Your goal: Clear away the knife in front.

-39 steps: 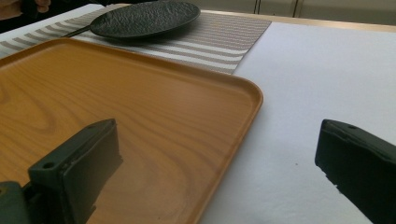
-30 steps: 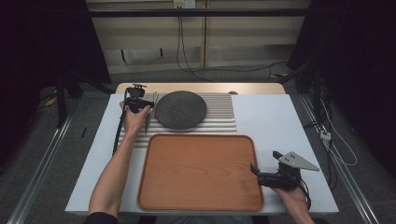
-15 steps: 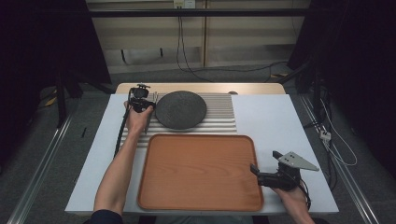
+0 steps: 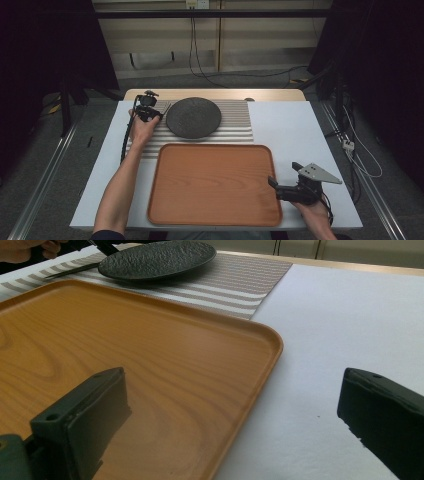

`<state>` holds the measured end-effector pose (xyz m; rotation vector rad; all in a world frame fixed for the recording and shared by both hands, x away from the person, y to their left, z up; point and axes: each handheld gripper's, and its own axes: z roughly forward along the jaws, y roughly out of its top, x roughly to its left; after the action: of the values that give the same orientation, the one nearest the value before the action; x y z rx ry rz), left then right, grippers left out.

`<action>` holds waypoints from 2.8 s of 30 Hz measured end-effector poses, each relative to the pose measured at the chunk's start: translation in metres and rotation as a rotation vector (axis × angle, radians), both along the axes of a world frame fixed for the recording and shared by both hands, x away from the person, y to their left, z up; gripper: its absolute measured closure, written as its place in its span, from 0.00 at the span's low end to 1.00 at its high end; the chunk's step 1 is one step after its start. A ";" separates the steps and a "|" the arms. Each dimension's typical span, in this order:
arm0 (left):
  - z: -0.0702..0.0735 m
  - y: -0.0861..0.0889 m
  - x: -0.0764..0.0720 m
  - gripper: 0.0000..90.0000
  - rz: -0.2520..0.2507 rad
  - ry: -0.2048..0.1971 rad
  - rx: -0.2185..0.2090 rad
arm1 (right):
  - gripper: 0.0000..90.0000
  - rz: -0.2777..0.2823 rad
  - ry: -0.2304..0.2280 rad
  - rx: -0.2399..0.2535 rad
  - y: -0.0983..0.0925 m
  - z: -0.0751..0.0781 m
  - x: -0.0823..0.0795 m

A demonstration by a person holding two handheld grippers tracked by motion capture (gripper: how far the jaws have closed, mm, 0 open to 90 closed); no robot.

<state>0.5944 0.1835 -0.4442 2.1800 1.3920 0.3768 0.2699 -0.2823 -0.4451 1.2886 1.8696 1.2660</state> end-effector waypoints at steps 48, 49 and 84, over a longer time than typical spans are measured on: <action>0.003 0.025 -0.034 0.85 -0.063 0.036 -0.006 | 0.00 0.003 0.004 -0.003 0.004 0.000 0.002; 0.003 0.024 -0.034 0.88 -0.058 0.039 -0.001 | 0.00 0.004 0.004 -0.004 0.004 0.000 0.002; 0.006 0.019 -0.035 0.88 -0.055 0.049 0.033 | 0.01 -0.002 0.006 -0.006 0.004 0.000 0.001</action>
<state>0.5595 0.2027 -0.4385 2.2632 1.3578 0.3311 0.2709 -0.2786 -0.4451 1.2921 1.8744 1.2565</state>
